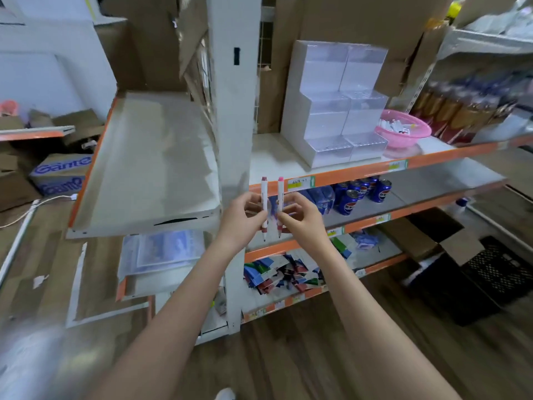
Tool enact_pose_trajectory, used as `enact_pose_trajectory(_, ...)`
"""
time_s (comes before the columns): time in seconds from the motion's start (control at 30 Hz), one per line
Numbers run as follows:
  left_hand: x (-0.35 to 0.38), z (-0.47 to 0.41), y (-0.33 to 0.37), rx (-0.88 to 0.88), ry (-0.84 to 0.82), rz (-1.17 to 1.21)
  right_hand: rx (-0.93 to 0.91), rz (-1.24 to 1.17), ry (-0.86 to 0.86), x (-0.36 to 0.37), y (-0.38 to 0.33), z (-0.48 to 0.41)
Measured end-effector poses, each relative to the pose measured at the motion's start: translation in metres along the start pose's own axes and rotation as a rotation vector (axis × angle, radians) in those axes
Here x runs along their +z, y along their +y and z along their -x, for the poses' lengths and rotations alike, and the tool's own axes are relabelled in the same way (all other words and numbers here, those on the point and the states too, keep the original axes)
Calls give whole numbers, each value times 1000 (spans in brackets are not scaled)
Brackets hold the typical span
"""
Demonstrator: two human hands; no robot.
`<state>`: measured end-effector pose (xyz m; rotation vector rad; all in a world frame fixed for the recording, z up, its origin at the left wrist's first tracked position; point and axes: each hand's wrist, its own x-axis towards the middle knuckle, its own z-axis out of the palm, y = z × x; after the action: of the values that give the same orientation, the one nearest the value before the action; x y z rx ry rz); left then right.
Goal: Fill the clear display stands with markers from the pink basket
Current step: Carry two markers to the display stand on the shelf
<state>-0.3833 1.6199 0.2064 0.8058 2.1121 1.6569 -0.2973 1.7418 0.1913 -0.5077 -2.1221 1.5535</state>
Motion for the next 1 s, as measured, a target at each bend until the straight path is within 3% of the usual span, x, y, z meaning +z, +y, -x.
enact_pose_trajectory(0.7,144,-157,33,39,51,23,-39,2,18,-148,54,-133)
enact_pose_trajectory(1.0,164,-200,49,39,84,13,-42,-91,-37,-178,54,-180)
